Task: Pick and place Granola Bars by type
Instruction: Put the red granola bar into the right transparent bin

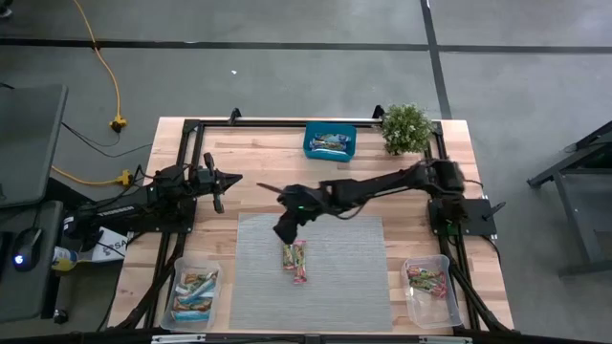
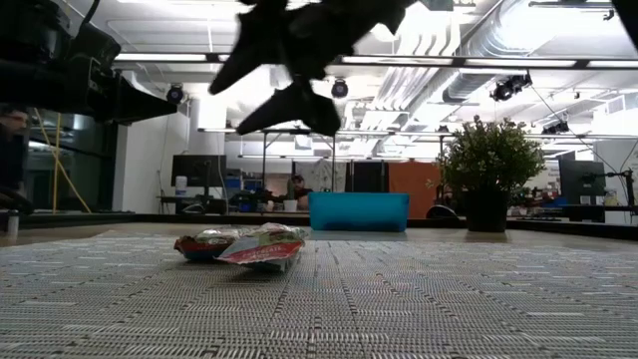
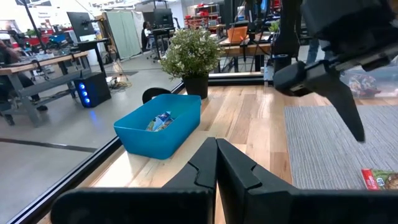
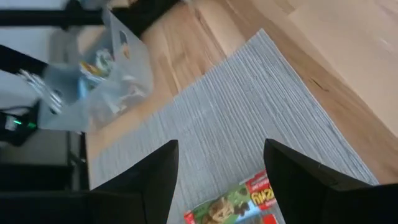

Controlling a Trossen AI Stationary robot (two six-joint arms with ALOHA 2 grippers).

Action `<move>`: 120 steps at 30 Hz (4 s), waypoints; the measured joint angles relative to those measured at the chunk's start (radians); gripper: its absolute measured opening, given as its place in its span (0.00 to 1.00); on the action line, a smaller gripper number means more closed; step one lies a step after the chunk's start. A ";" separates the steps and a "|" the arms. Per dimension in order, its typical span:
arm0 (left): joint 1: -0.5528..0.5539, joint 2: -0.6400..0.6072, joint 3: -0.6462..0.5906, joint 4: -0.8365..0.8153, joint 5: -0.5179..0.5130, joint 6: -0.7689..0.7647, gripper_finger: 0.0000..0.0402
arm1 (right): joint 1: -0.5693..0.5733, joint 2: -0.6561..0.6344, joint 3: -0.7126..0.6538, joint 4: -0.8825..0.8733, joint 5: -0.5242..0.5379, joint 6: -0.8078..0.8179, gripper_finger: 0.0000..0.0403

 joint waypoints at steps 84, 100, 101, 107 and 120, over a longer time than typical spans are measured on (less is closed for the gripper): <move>0.000 0.000 0.000 0.000 0.000 0.000 0.00 | 0.067 0.381 0.448 -0.558 0.069 0.318 0.81; 0.000 0.000 0.000 0.000 0.000 0.000 0.00 | 0.068 0.408 0.452 -0.549 0.054 0.315 0.68; 0.000 0.000 0.000 0.000 0.000 0.000 0.00 | 0.068 0.408 0.452 -0.550 0.052 0.315 0.67; 0.000 0.000 0.000 0.000 0.000 0.000 0.00 | 0.069 0.410 0.452 -0.541 0.058 0.307 0.62; 0.000 0.000 0.000 0.000 0.000 0.000 0.00 | 0.069 0.412 0.449 -0.549 0.062 0.307 0.51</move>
